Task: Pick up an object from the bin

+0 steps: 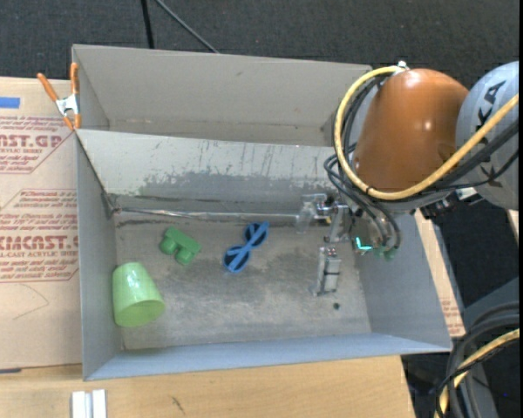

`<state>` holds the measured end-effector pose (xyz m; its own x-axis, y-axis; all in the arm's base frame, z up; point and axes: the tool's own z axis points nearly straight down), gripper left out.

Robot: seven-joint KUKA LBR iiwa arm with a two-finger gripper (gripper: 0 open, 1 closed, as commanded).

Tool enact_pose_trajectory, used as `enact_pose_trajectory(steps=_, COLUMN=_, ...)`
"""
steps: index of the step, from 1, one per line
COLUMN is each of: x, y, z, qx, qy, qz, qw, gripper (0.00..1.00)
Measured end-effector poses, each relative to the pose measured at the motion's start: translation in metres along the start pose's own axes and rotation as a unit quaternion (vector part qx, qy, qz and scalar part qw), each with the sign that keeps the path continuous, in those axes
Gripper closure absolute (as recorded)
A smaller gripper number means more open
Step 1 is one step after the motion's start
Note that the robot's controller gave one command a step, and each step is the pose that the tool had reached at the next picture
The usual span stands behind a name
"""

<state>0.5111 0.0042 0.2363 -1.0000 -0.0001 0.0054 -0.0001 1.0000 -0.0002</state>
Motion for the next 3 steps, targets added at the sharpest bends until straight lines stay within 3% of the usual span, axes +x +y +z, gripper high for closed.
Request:
enact_pose_trajectory(steps=1, x=-0.064, y=0.028, z=0.168, qx=0.0, qy=-0.0033, qz=-0.207, qw=0.9784, gripper=0.0)
enact_pose_trajectory(steps=2, x=-0.069, y=0.039, z=0.135, qx=0.001, qy=-0.0049, qz=-0.382, qw=0.924, gripper=0.0)
enact_pose_trajectory(steps=3, x=-0.08, y=0.04, z=0.136, qx=0.001, qy=-0.004, qz=-0.445, qw=0.8956, gripper=0.0)
